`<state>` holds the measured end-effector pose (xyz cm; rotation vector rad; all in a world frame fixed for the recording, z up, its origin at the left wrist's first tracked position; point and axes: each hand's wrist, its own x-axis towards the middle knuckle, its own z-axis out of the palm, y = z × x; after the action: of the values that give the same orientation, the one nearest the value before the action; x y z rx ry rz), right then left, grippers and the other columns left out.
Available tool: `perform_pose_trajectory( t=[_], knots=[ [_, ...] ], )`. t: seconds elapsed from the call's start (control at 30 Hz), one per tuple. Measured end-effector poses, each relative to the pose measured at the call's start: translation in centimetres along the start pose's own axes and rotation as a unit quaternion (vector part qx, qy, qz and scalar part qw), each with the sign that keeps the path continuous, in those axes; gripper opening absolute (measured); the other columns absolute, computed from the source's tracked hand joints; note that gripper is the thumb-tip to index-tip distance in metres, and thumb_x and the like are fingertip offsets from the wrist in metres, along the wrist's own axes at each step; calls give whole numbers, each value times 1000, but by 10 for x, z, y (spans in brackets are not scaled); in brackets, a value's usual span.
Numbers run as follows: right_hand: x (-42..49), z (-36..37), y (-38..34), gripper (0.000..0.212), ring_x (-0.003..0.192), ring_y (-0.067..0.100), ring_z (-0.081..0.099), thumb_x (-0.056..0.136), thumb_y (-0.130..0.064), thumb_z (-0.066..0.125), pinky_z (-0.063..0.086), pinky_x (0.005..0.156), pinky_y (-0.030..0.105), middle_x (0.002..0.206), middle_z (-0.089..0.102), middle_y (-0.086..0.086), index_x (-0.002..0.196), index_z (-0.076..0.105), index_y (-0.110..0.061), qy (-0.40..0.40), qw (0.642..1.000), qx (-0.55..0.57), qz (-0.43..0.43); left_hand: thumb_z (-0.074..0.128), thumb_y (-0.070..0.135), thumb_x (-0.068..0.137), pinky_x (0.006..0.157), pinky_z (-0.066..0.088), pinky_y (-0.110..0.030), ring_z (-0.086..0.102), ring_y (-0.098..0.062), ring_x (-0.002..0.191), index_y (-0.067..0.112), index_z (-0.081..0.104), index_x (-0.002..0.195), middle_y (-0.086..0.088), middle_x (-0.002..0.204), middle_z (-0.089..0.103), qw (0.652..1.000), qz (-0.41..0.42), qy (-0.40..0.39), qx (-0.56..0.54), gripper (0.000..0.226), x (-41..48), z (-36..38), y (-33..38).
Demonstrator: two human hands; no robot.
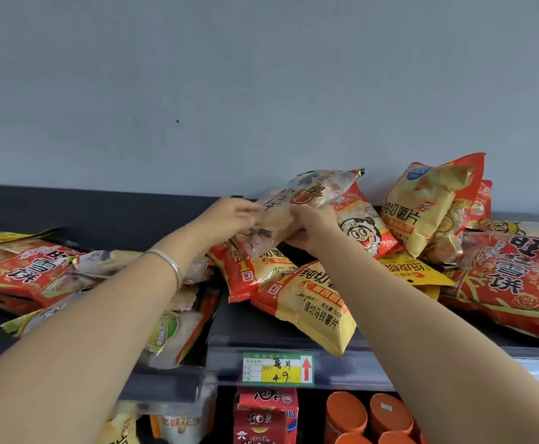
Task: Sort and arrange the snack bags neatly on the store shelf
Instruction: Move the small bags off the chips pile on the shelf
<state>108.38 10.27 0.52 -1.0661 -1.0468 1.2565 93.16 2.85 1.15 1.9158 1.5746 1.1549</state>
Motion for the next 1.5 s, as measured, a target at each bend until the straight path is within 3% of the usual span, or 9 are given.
perform_pose_trajectory(
  t=[0.27, 0.5, 0.77, 0.87, 0.93, 1.0, 1.07, 1.2, 1.5],
  knots=[
    [-14, 29, -8, 38, 102, 24, 63, 91, -19, 58, 58, 80, 40, 117, 61, 7, 127, 45, -18, -15, 989, 80, -126, 46, 21, 99, 93, 36, -28, 47, -21, 123, 18, 44, 138, -8, 135, 50, 972, -68, 218, -44, 40, -25, -47, -50],
    [-36, 102, 12, 27, 103, 28, 66, 96, -20, 54, 57, 85, 52, 115, 64, 6, 122, 44, -21, -142, 987, 69, -39, 35, 49, 98, 108, 34, -51, 35, -29, 135, 32, 25, 147, -7, 151, 31, 942, -138, 293, -93, 52, -50, -76, -79],
    [-24, 175, 61, 41, 95, 29, 64, 88, -21, 58, 57, 82, 47, 108, 63, 12, 125, 44, -10, -175, 984, -5, 15, 37, 45, 98, 115, 19, -49, 18, -35, 143, 31, 39, 143, -11, 158, 14, 928, -224, 275, 112, 47, -74, -111, -125],
    [-23, 190, 70, 71, 115, 34, 57, 88, -18, 58, 51, 95, 47, 136, 50, 15, 148, 20, -15, -158, 981, -110, 12, 26, 58, 95, 116, 5, -55, 6, -31, 146, 41, 36, 141, -4, 159, 14, 909, -231, 226, 264, 50, -78, -109, -137],
    [-21, 190, 76, 66, 122, 35, 49, 92, -15, 55, 45, 101, 46, 142, 39, 18, 148, 21, -13, -145, 957, -248, -43, 22, 60, 95, 114, 2, -53, 3, -25, 147, 45, 32, 142, 2, 159, 13, 910, -204, 171, 317, 50, -75, -103, -141],
    [-16, 189, 85, 17, 93, 31, 52, 91, -18, 52, 49, 83, 40, 114, 48, 17, 104, 52, -8, -151, 917, -356, -95, 17, 60, 96, 113, 10, -50, 15, -19, 145, 46, 30, 142, 9, 157, 19, 914, -173, 123, 347, 50, -69, -96, -141],
    [-8, 189, 91, 21, 73, 26, 46, 92, -18, 46, 44, 65, 32, 86, 49, 12, 72, 44, -9, -167, 885, -417, -121, 15, 59, 96, 111, 15, -50, 21, -15, 143, 44, 27, 144, 12, 156, 22, 912, -172, 101, 358, 52, -63, -92, -141],
    [-11, 182, 79, 30, 65, 23, 43, 94, -17, 45, 33, 52, 28, 64, 41, 4, 65, 42, -8, -199, 837, -479, -174, 24, 58, 96, 108, 29, -50, 32, -22, 138, 39, 34, 143, 8, 153, 30, 909, -194, 109, 352, 52, -51, -97, -142],
    [-19, 116, 35, 34, 113, 28, 55, 93, -27, 49, 51, 88, 41, 125, 57, 7, 123, 60, -15, -152, 711, -590, -351, 45, 41, 95, 96, 44, -45, 54, -21, 115, 32, 58, 120, 7, 125, 60, 944, -74, 130, 296, 30, -12, -70, -81]
  ],
)
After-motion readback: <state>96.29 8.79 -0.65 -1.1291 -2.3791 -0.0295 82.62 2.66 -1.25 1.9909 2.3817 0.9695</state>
